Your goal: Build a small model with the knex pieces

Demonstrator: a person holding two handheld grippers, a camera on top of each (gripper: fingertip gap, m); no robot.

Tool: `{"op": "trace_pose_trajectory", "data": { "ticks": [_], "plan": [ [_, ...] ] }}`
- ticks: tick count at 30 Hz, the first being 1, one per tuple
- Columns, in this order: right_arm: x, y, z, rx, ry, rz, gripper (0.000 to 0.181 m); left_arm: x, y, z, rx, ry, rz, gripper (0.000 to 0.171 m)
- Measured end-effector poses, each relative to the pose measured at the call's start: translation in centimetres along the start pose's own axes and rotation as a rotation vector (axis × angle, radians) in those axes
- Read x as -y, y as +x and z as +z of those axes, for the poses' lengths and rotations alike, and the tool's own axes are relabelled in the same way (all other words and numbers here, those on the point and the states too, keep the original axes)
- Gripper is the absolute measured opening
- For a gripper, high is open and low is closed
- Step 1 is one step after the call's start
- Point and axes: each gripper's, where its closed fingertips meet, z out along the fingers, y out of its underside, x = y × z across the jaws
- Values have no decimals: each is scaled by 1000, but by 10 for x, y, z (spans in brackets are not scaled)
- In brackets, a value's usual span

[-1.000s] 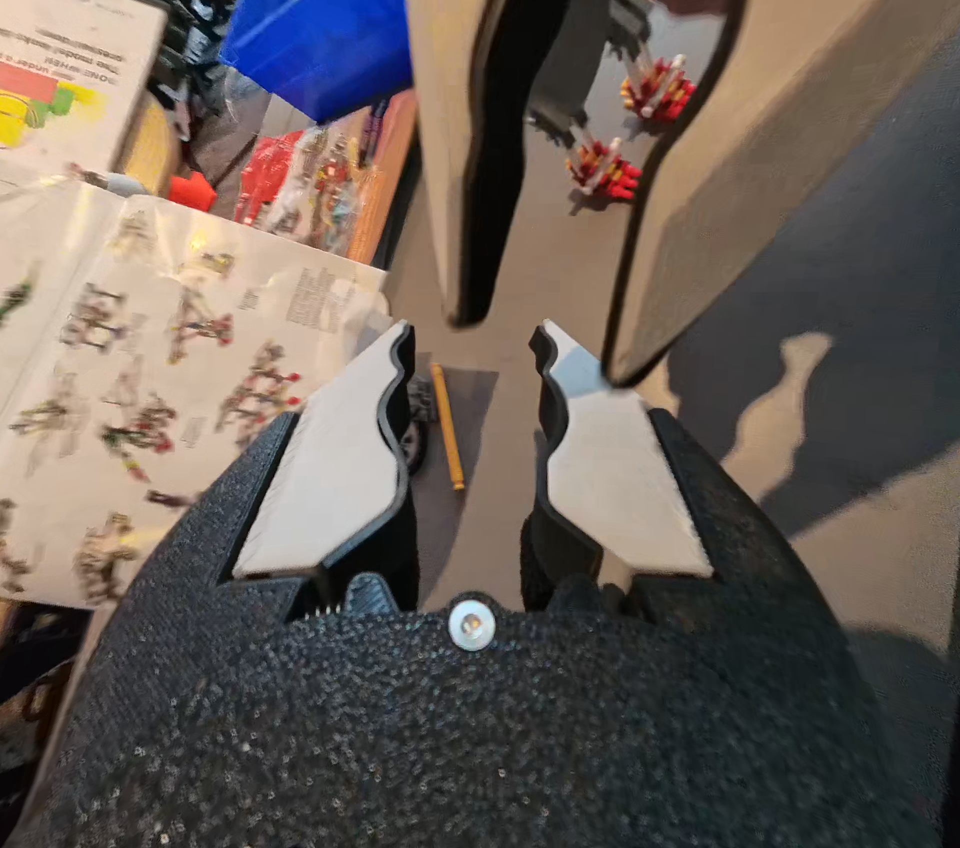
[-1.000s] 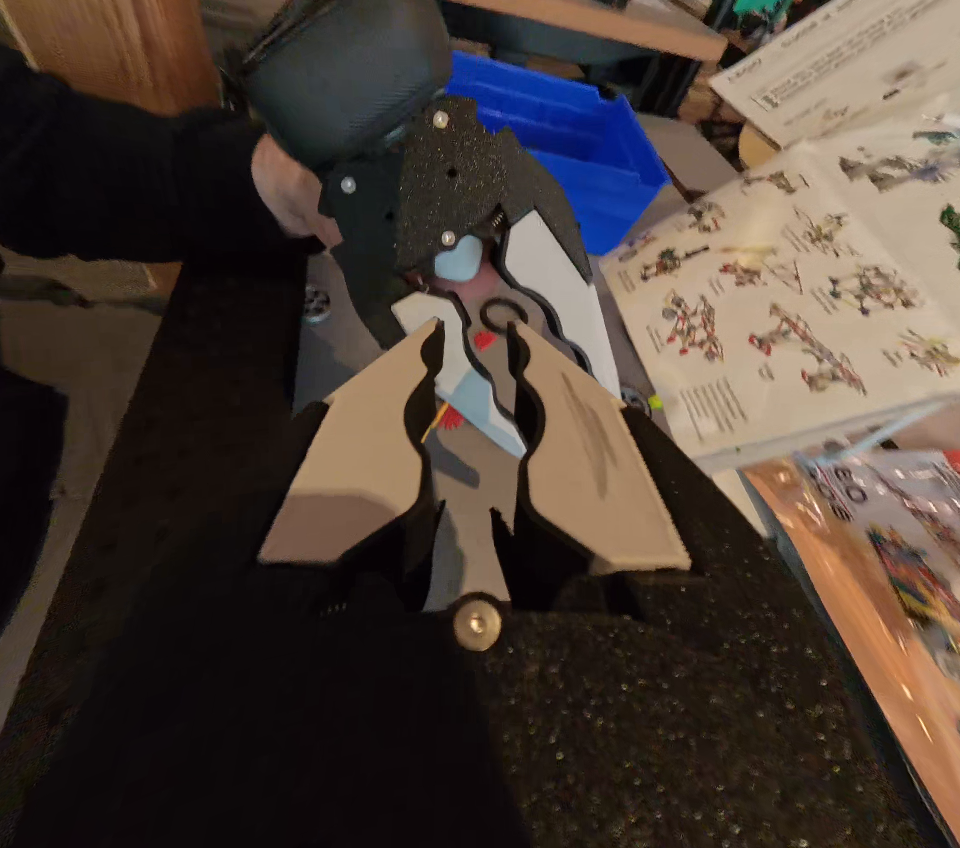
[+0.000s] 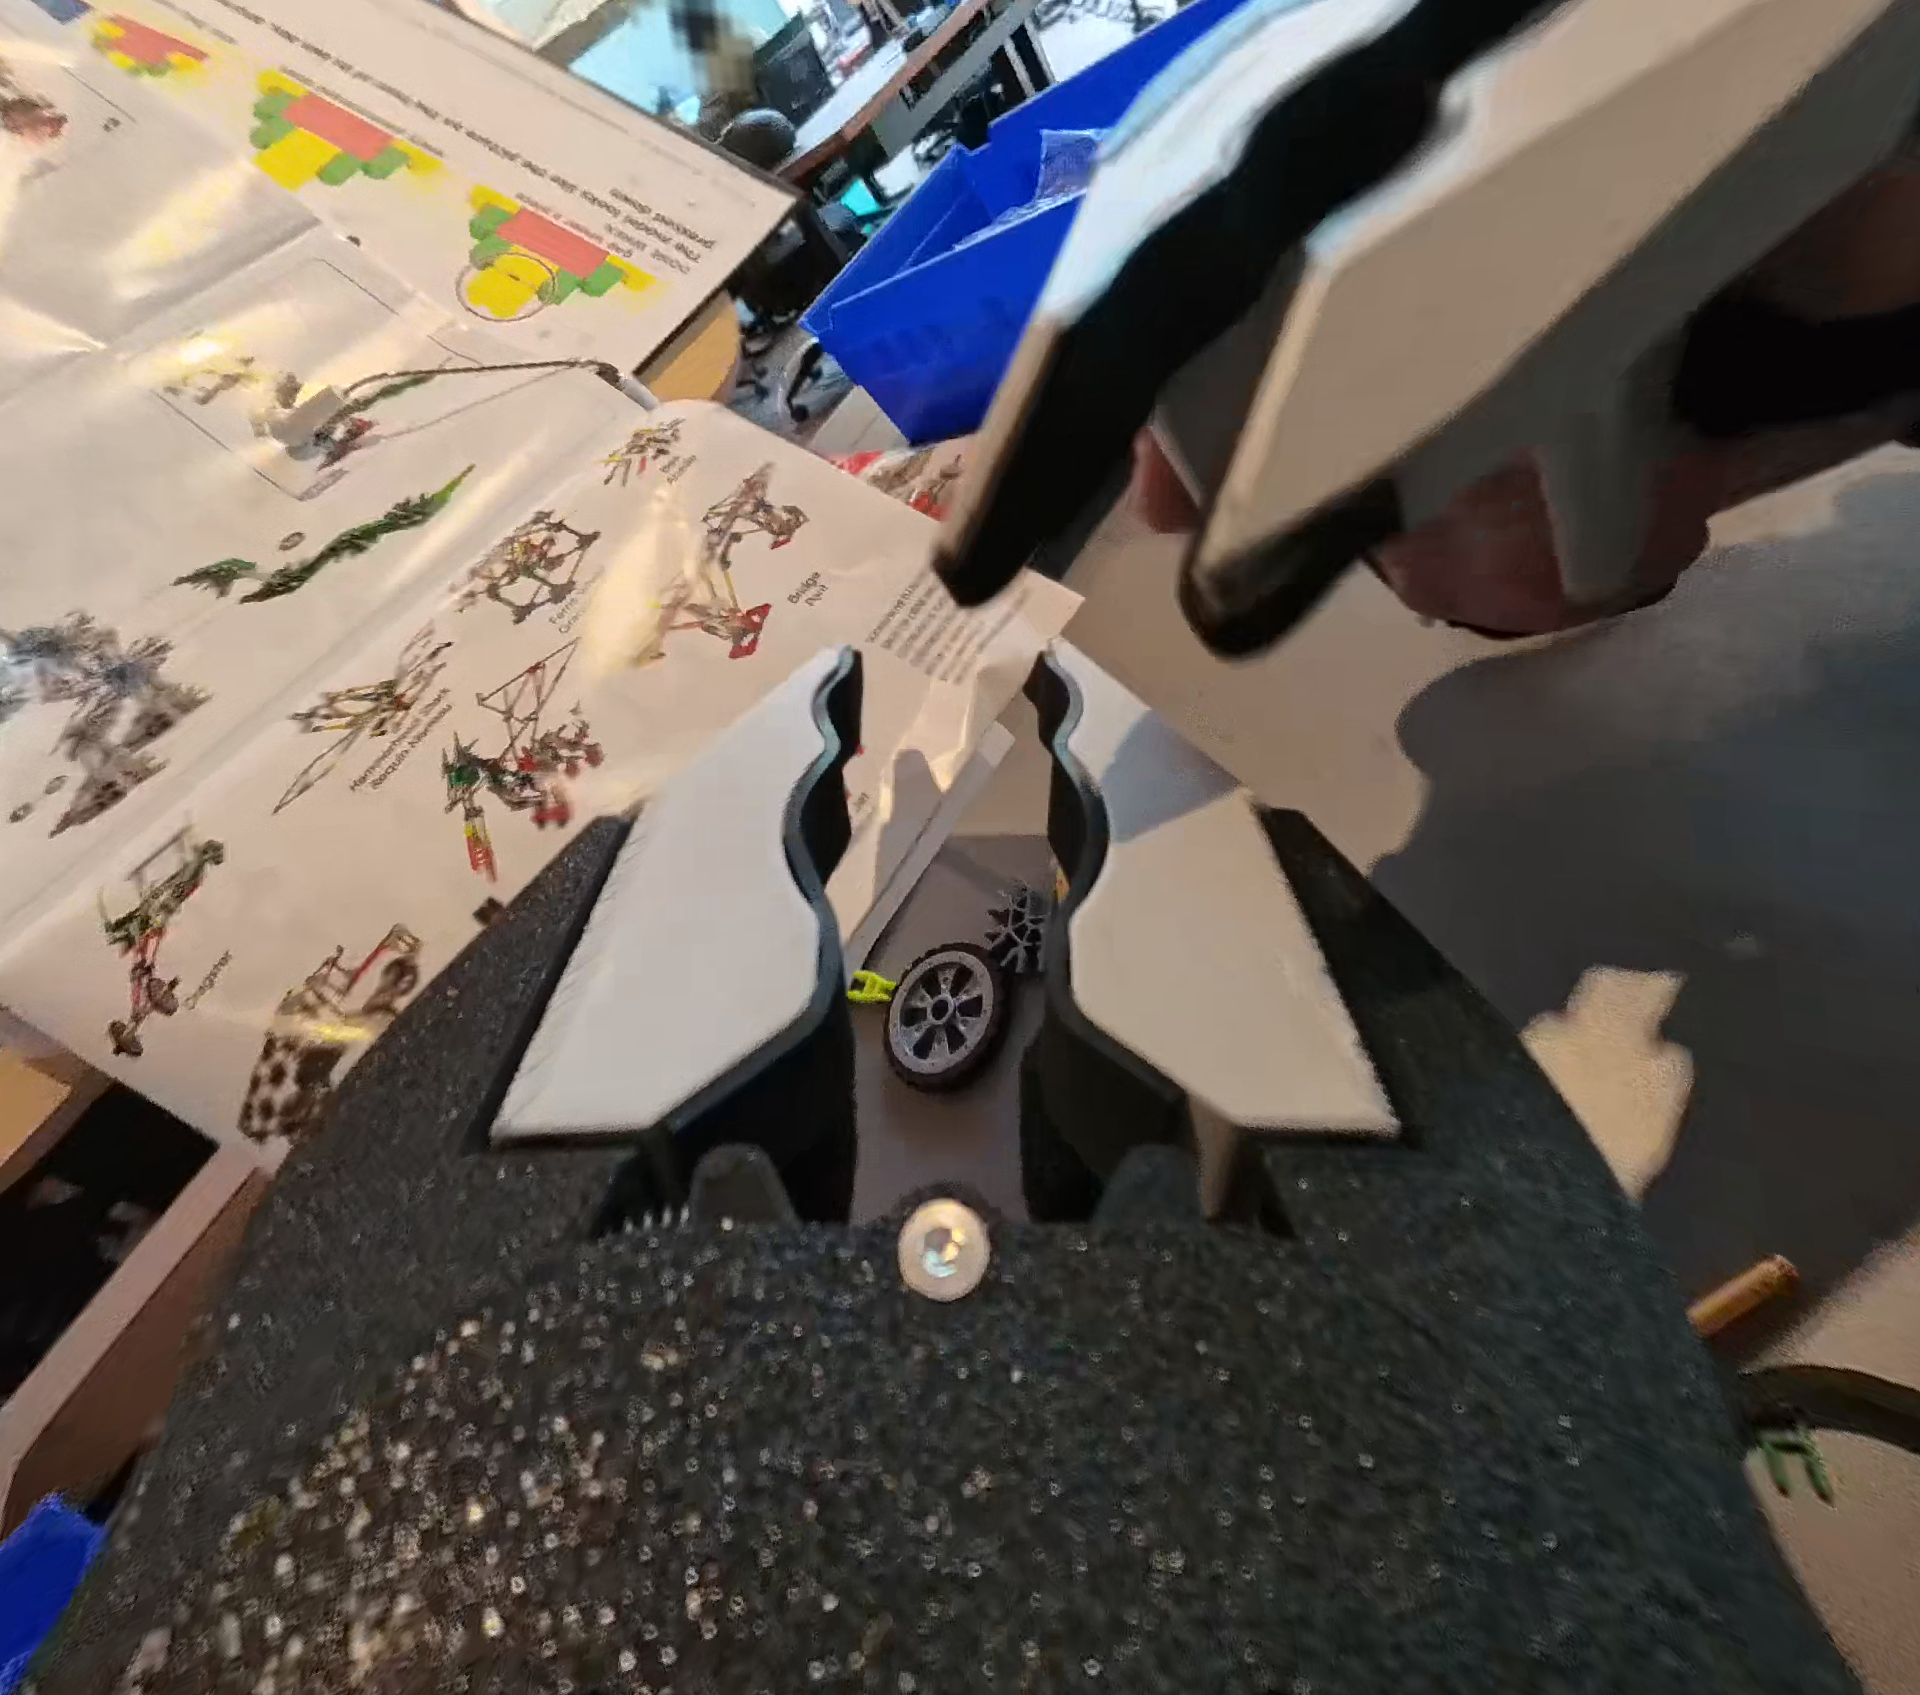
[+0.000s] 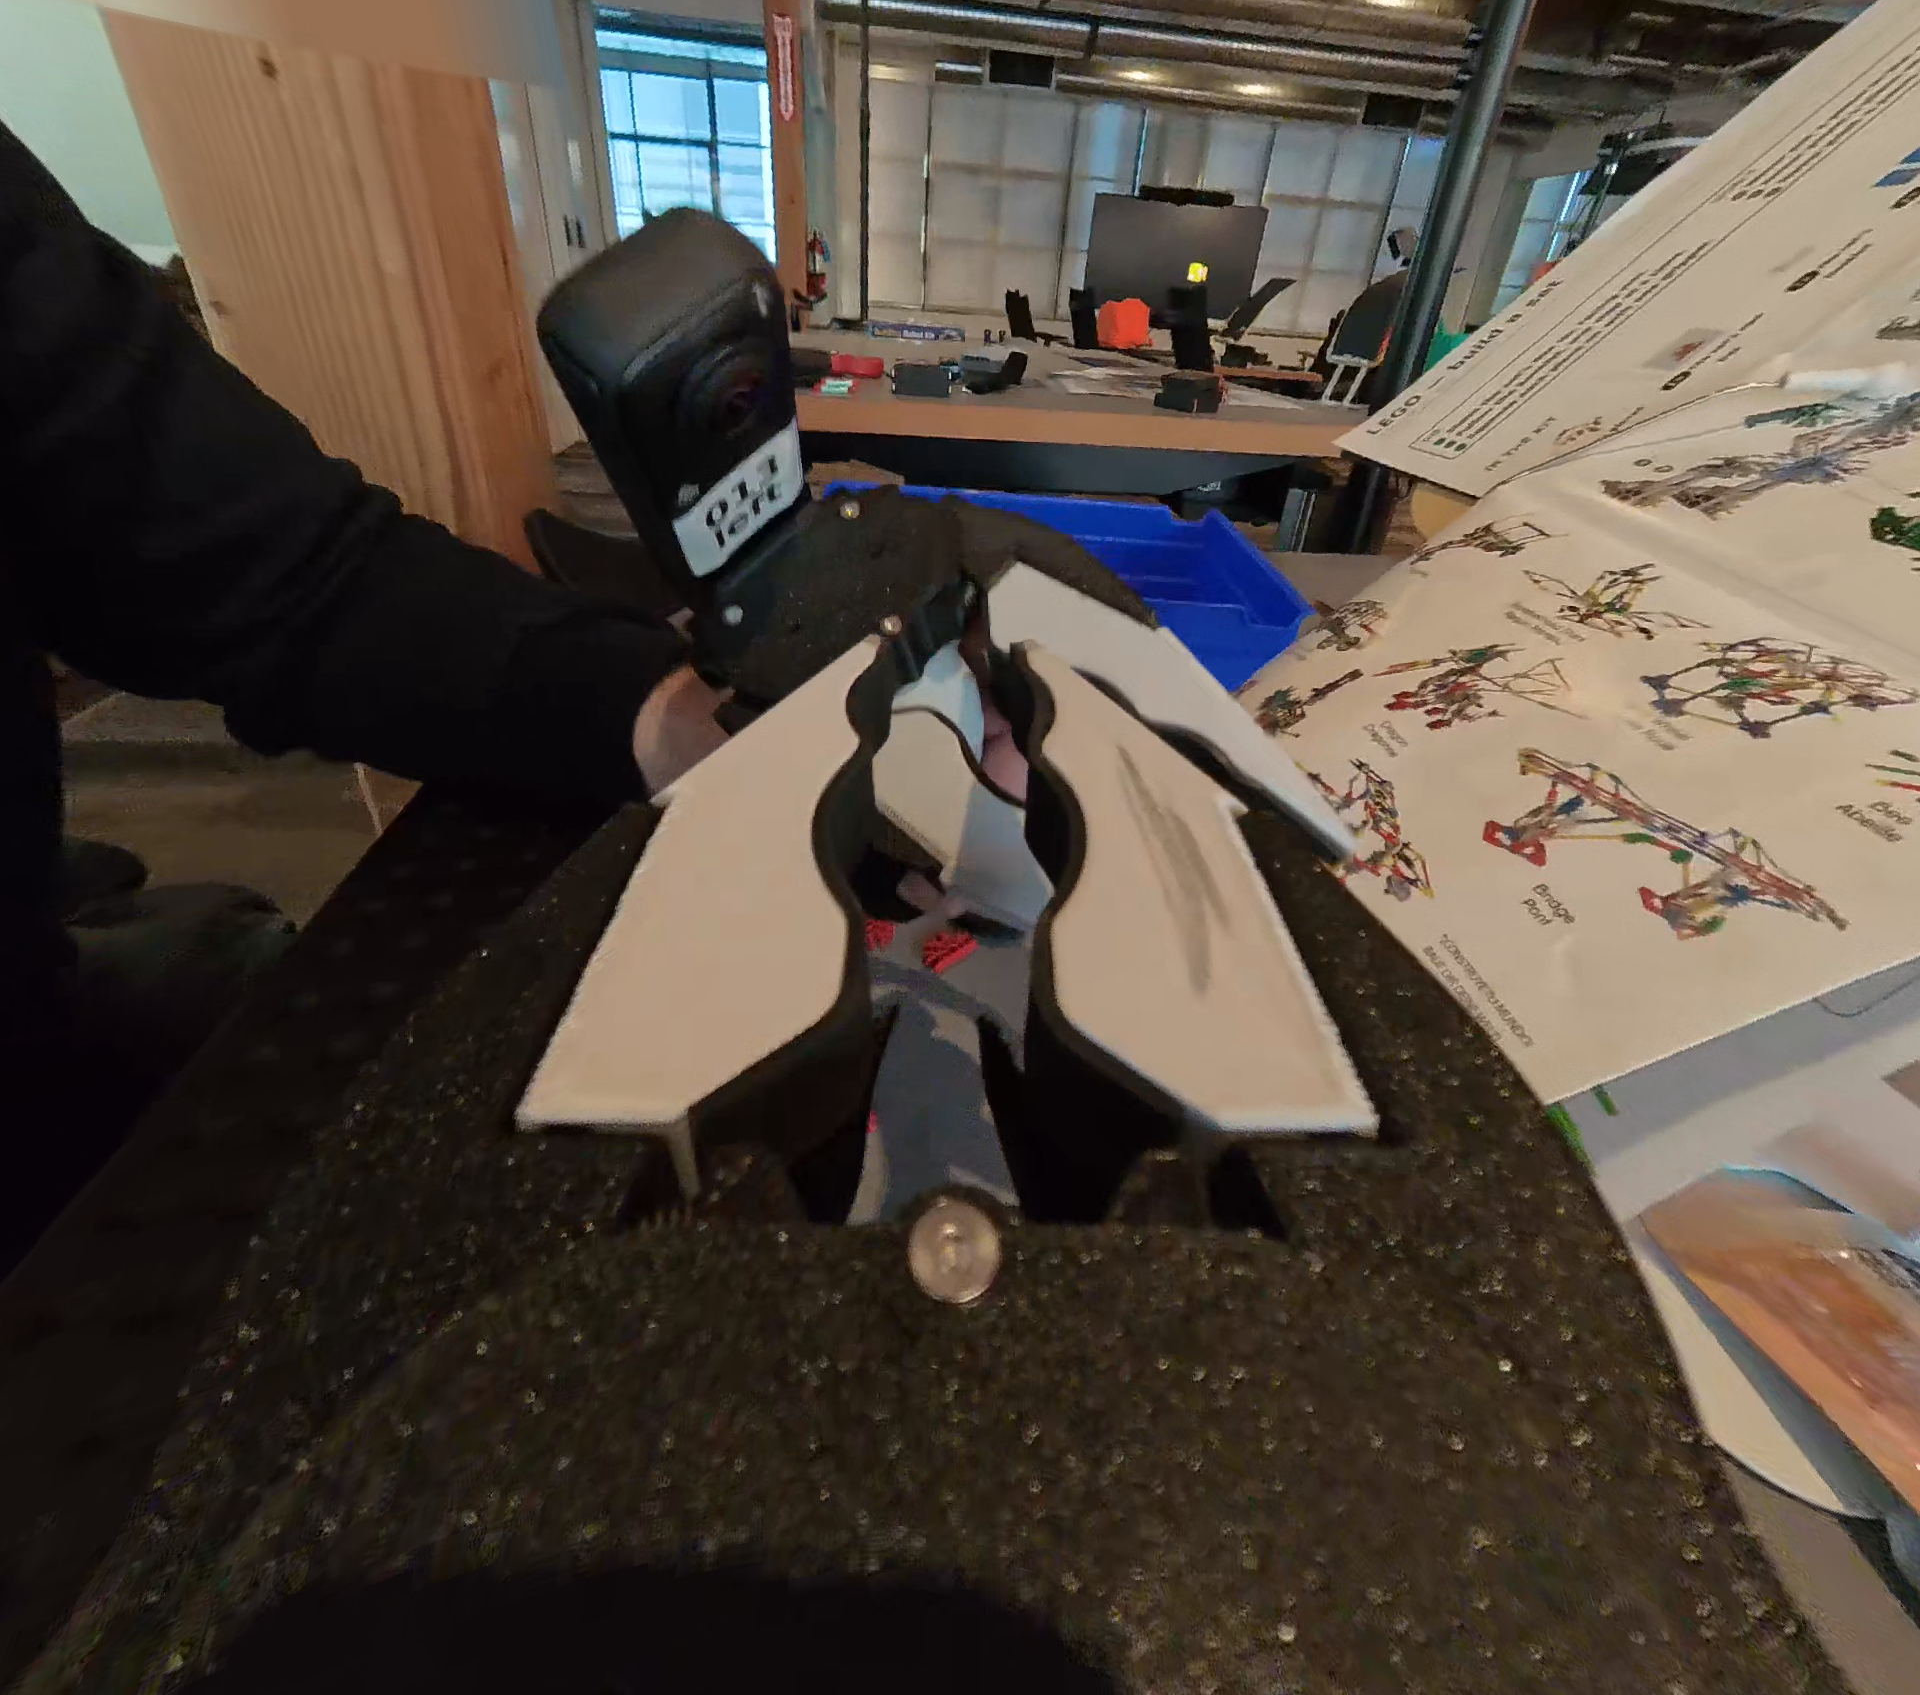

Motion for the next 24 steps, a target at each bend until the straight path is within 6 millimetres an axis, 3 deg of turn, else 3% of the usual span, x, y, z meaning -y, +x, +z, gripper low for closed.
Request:
{"op": "trace_pose_trajectory", "data": {
  "ticks": [8, 13, 18, 24],
  "plan": [
    [-1, 0, 2, -2, 2, 3, 21, -5, -3, 2, 76, -21, 141, 32],
    [5, 0, 1, -11, 15, -8, 21, 1, -14, -3, 110, 5, 114, 32],
    [4, 4, 1, -42, 0, -30, 22, -4, -3, 2, 68, -12, 142, 31],
    [-2, 6, 4, -58, -27, -44, 22, 5, -12, -7, 71, 26, 80, 31]
  ]
}}
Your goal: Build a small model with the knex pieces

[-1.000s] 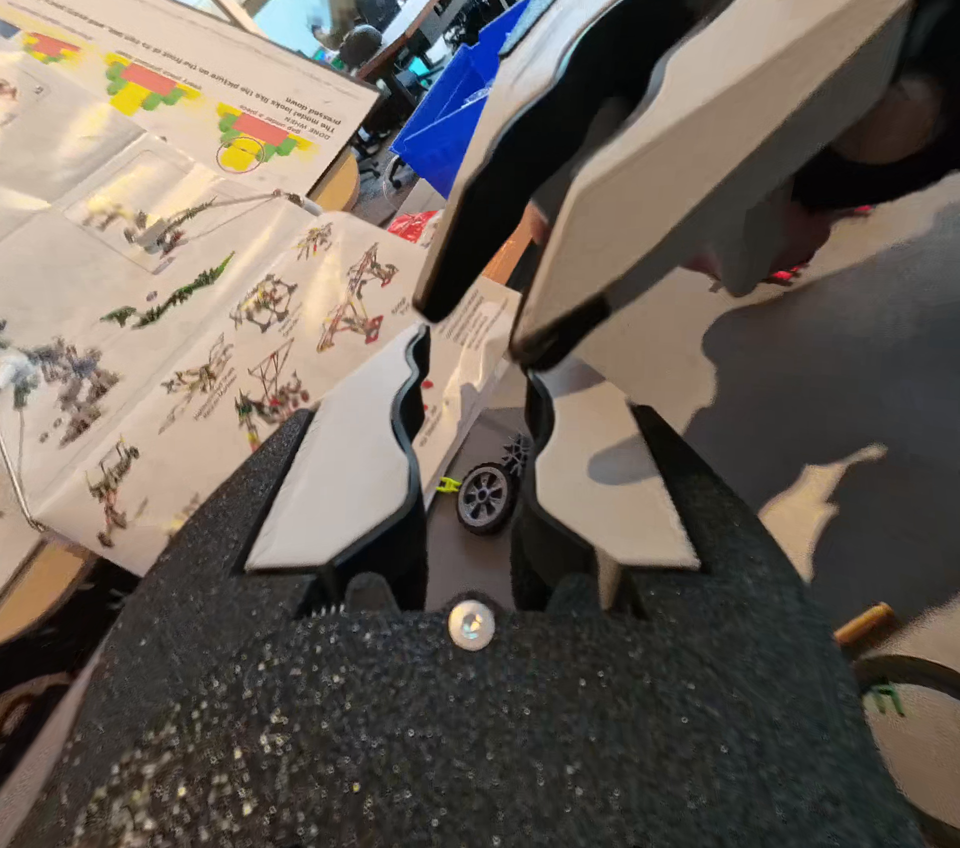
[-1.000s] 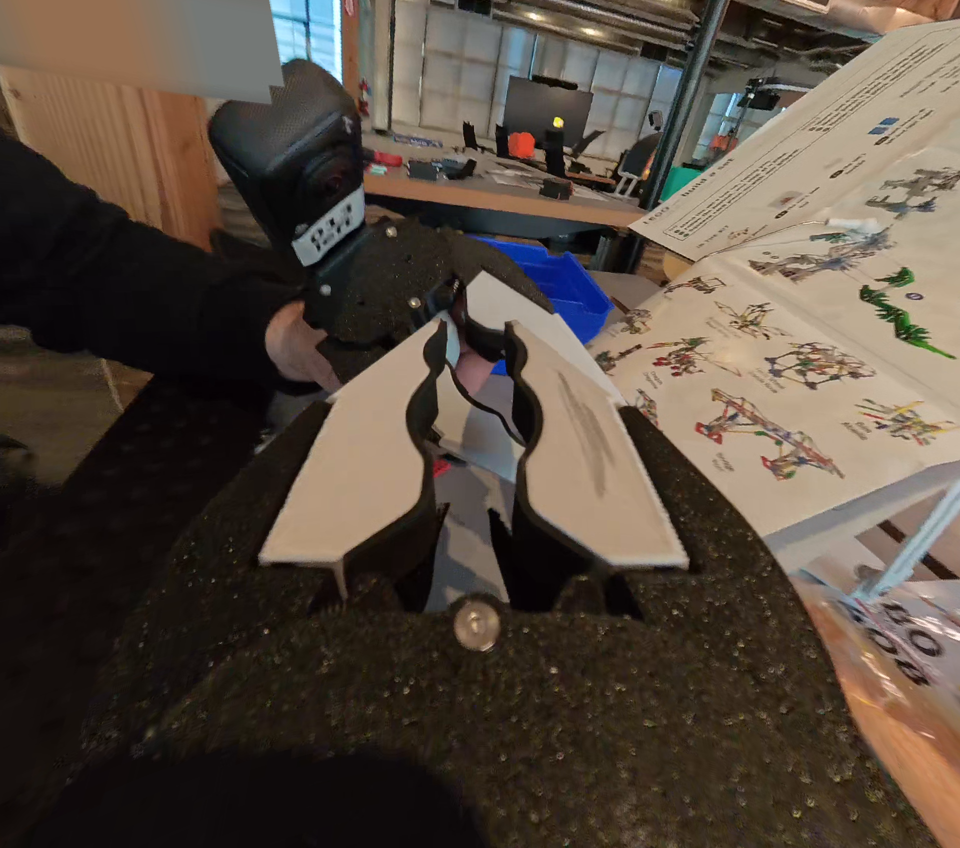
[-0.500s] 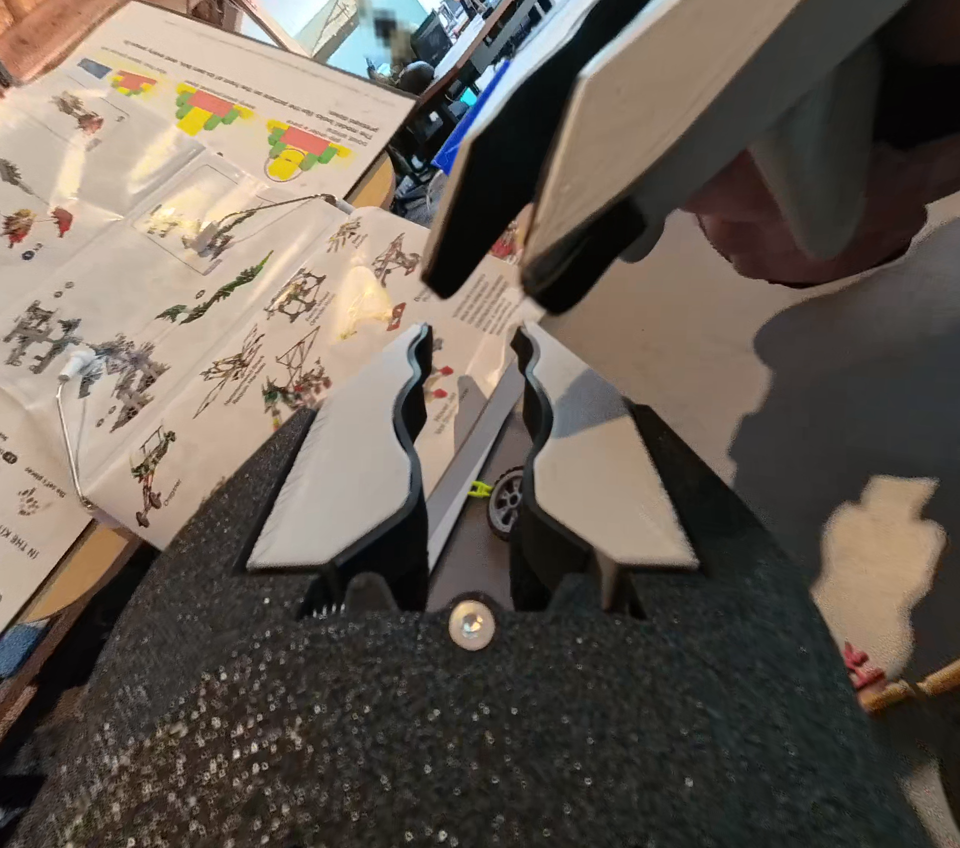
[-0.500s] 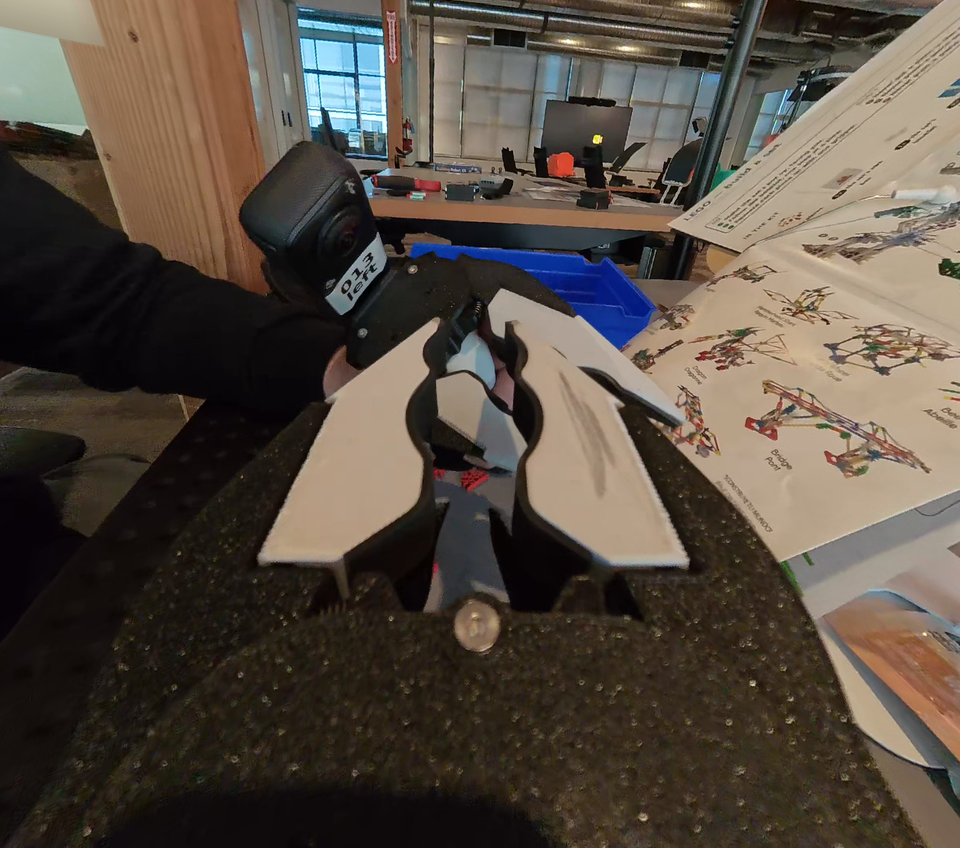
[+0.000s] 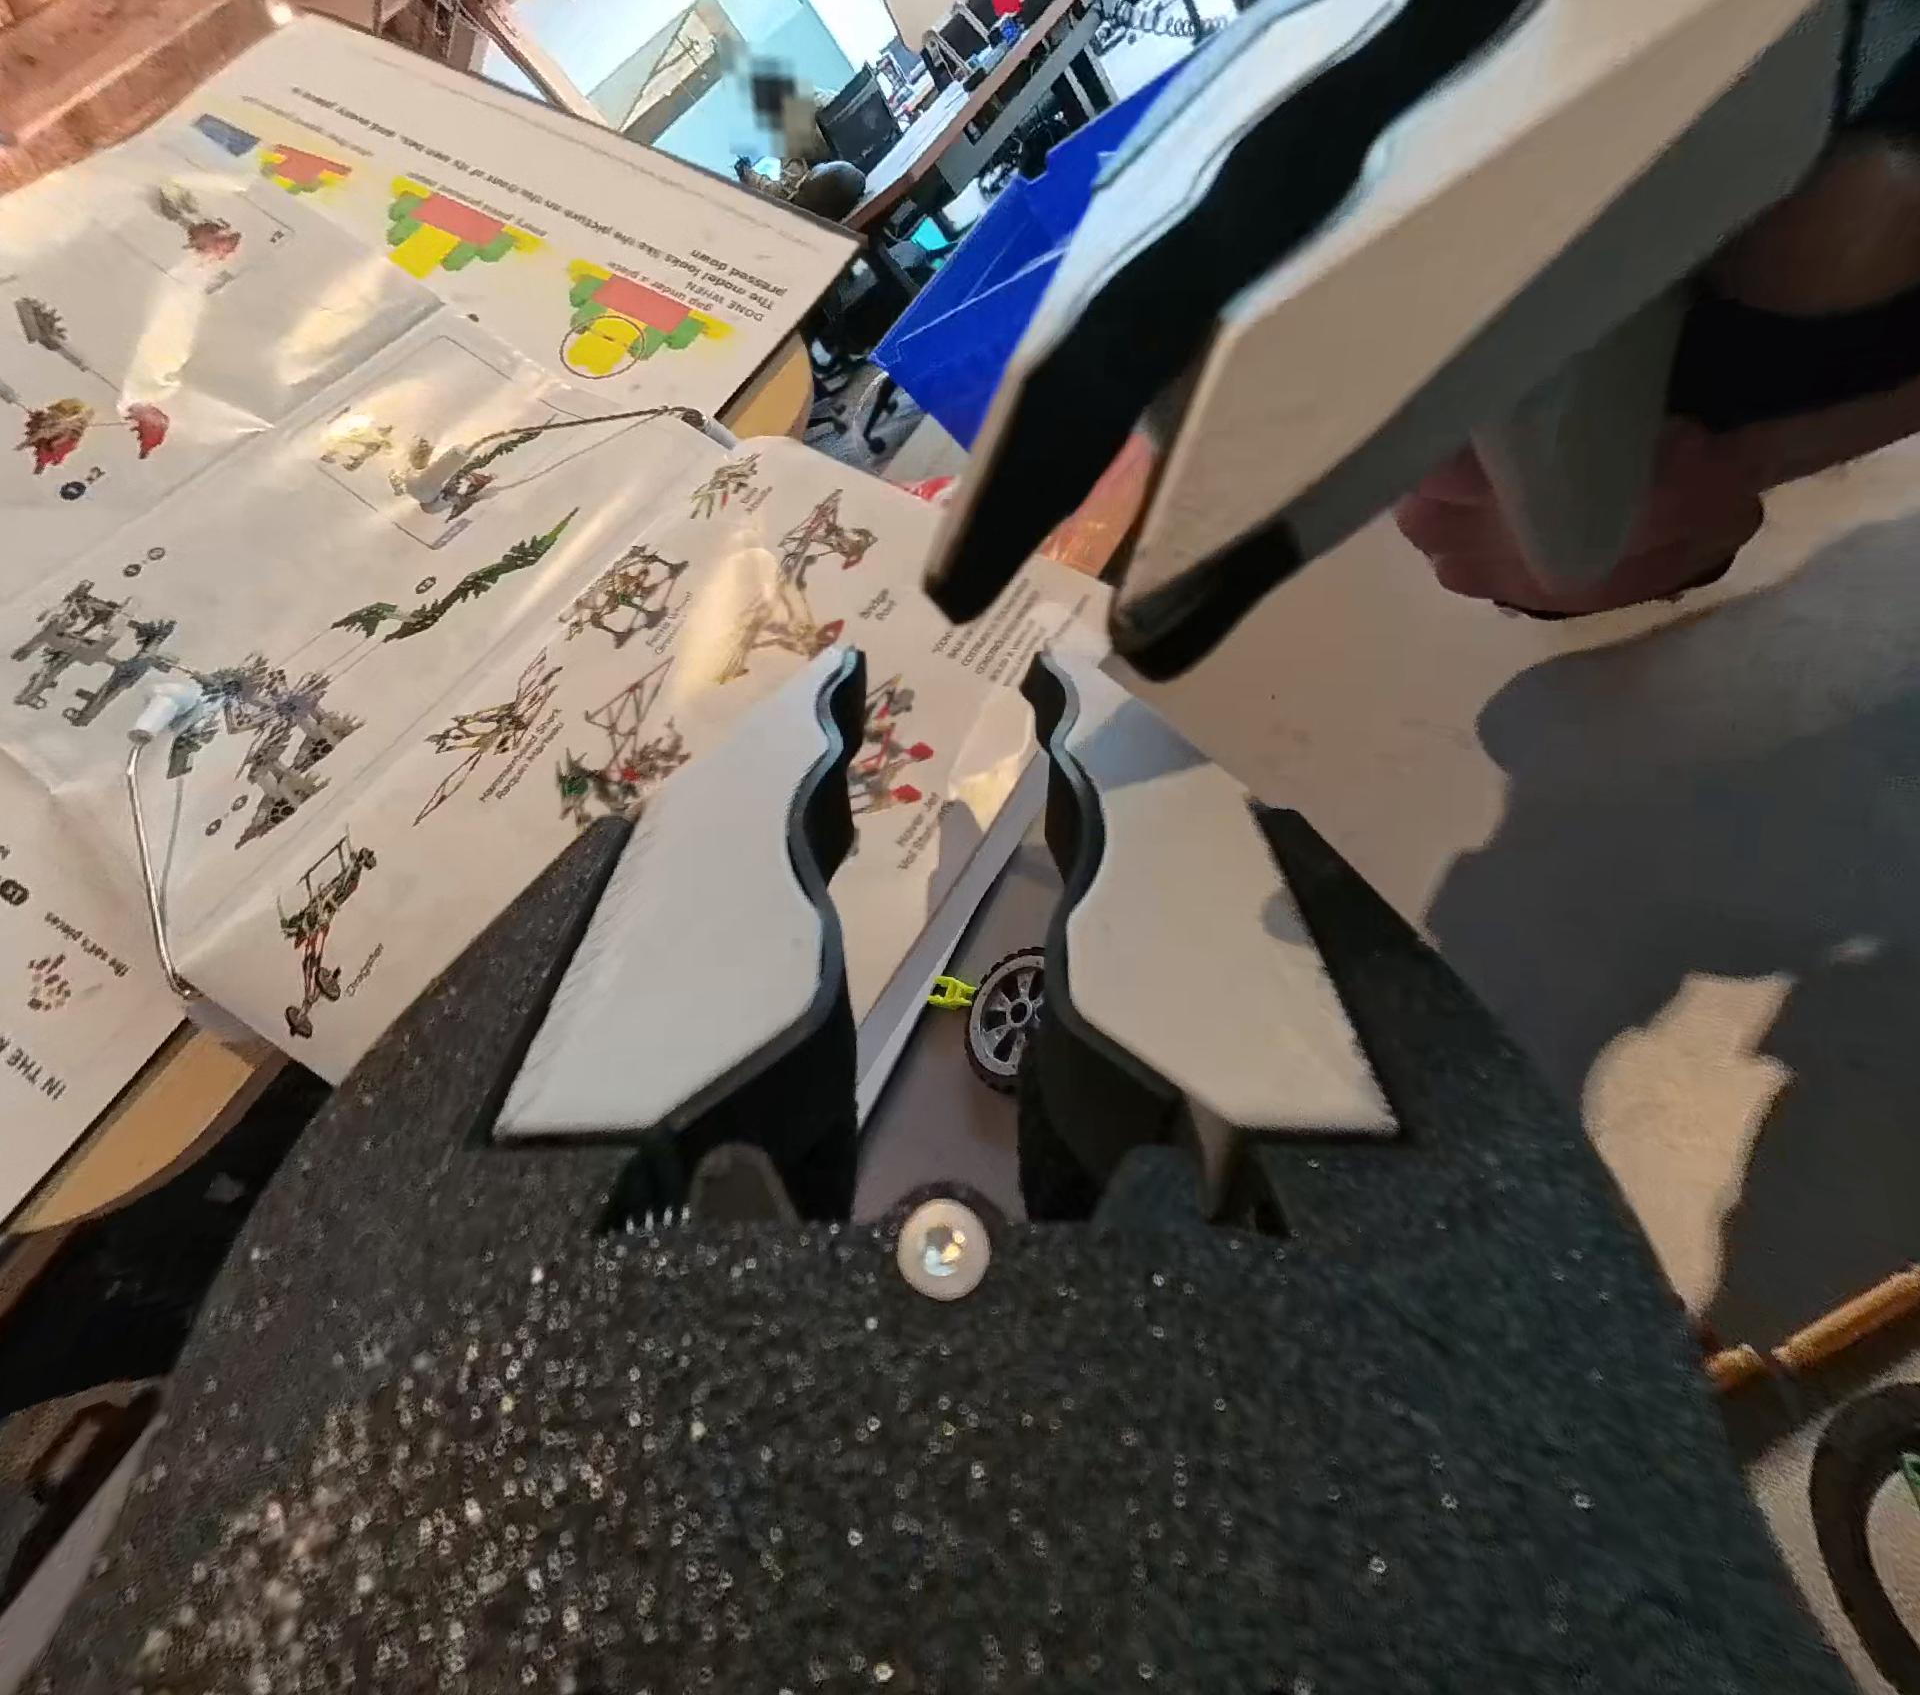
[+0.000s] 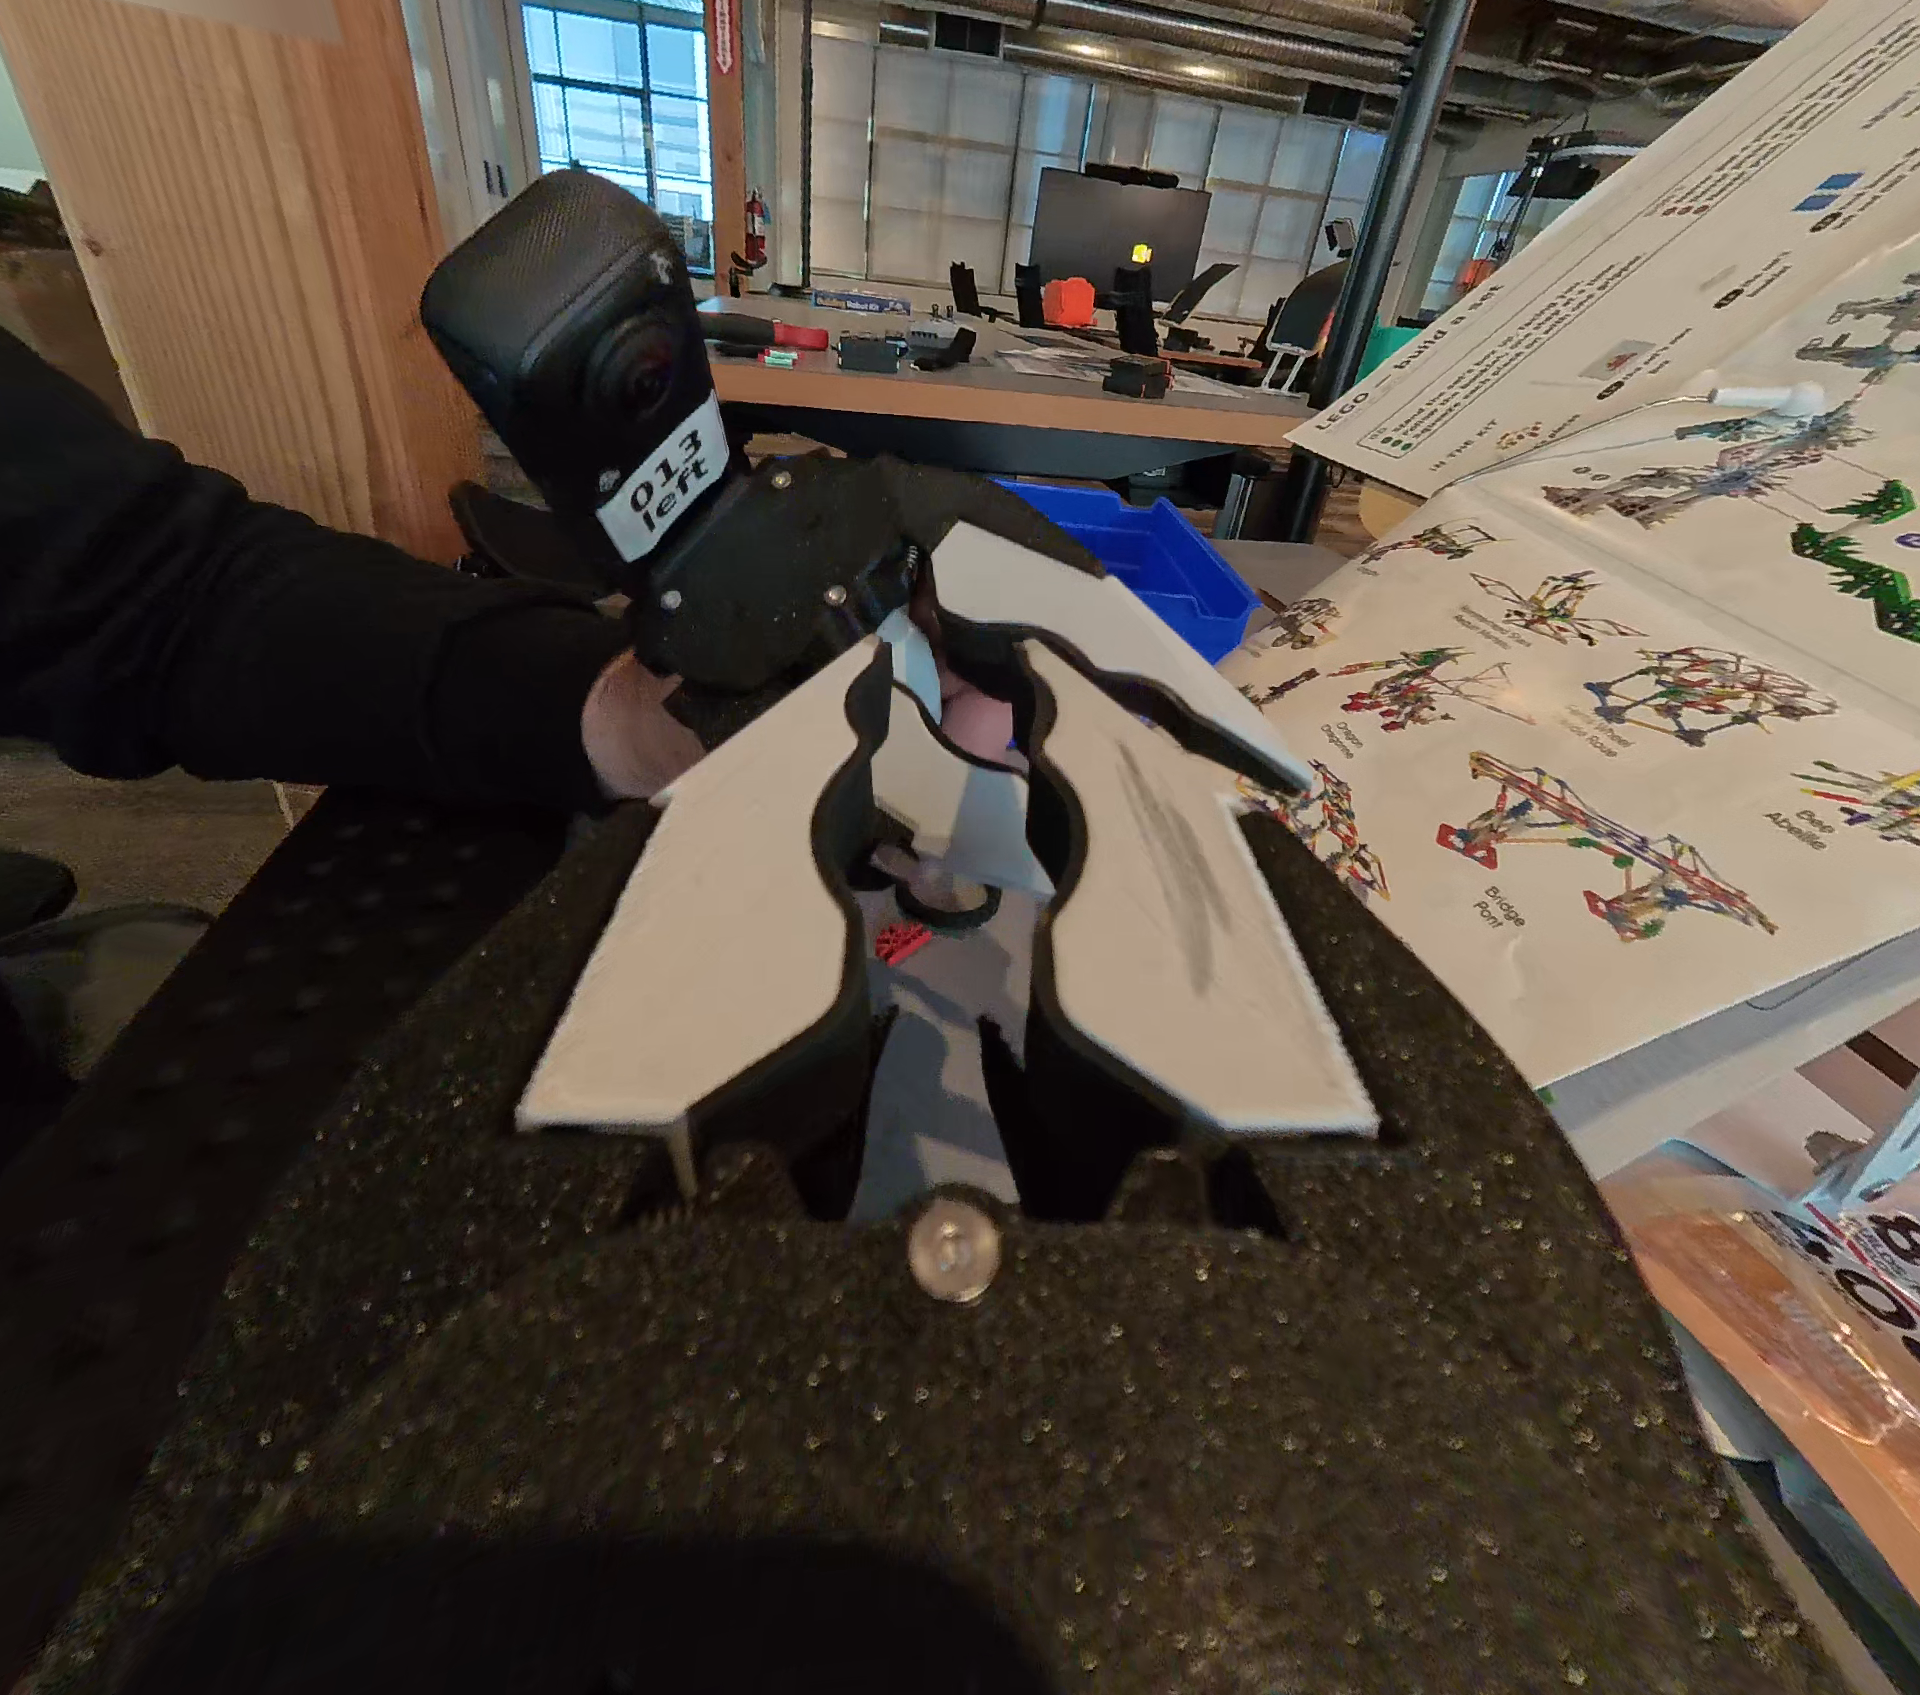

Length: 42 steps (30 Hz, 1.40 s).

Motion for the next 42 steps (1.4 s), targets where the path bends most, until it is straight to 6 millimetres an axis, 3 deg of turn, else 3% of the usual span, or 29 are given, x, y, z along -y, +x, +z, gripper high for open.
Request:
{"op": "trace_pose_trajectory", "data": {
  "ticks": [42],
  "plan": [
    [-7, 6, -1, 4, 16, 66, 22, -5, 9, 8, -100, 13, -158, 29]
  ]
}}
